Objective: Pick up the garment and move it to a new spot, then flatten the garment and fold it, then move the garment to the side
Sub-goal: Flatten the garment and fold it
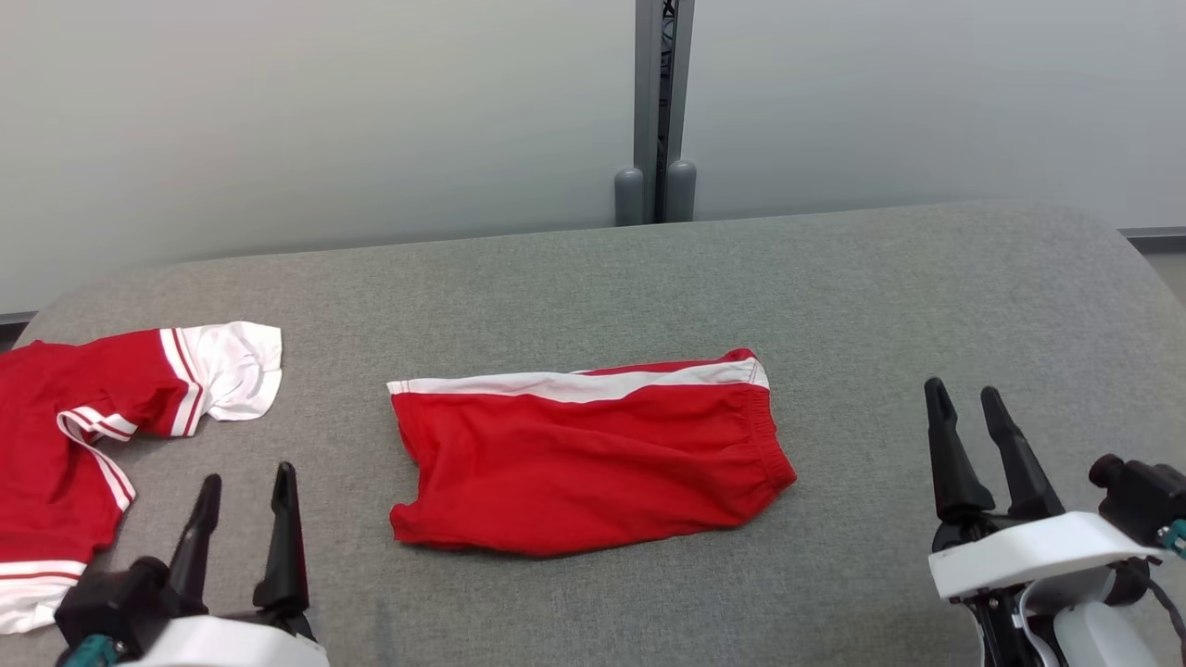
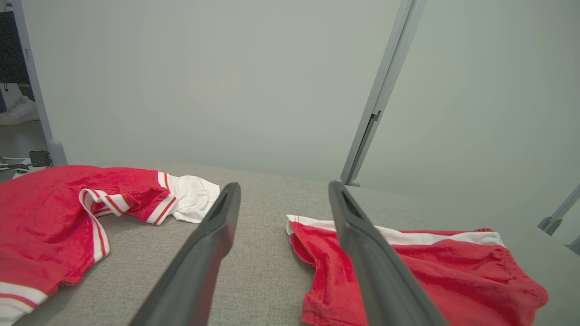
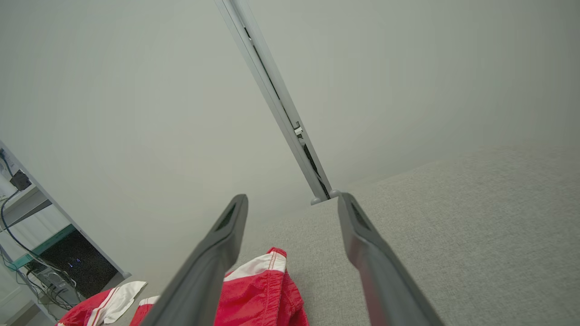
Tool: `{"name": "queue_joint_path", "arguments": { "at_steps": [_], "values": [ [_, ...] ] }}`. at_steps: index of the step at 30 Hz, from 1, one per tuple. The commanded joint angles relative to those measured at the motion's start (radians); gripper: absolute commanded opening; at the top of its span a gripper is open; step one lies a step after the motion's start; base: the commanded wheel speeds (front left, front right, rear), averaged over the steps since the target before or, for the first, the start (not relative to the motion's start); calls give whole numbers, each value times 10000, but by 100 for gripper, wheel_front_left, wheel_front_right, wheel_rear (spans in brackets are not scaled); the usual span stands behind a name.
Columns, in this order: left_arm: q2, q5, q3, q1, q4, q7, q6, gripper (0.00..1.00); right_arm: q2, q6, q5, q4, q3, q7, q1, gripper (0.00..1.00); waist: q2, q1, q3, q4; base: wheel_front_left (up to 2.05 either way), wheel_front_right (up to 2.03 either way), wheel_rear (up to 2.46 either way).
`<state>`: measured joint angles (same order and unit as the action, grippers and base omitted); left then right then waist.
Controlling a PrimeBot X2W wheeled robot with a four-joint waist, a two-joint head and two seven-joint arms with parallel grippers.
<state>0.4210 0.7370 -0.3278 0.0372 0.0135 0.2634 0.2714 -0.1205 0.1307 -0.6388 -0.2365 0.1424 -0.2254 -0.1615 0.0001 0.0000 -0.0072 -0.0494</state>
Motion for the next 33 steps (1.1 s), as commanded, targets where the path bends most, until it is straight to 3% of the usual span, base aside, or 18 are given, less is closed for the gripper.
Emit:
{"name": "queue_joint_path", "arguments": {
  "at_steps": [1, 8, 14, 20, 33],
  "values": [
    [-245, -340, 220, 198, -111, 15, -208, 100, -73, 3, -17, -159, 30, -117, 135, 100, -1, 0, -2, 45, 0, 0, 0],
    [-1307, -1218, 843, 462, -700, 16, -1239, 100, -196, 3, -67, -615, 415, -245, 3, 100, -1, 0, 6, 162, 0, 0, 0],
    [-1708, -1645, 1103, 329, -939, 16, -1686, 100, -349, 3, -230, -1049, 936, 65, -460, 100, -1, 0, -1, 235, 0, 0, 0],
    [-2081, -2027, 998, 82, -1186, 16, -2116, 100, -436, 3, -461, -2534, 1539, 868, -1608, 100, -1, 0, 55, 636, 0, 0, 0],
    [-2549, -2435, 712, -237, -1733, 10, -2666, 100, -570, 3, -1073, -6649, 2061, 1986, -3404, 100, -1, 0, 194, 2356, 0, 0, 0]
  ]
}}
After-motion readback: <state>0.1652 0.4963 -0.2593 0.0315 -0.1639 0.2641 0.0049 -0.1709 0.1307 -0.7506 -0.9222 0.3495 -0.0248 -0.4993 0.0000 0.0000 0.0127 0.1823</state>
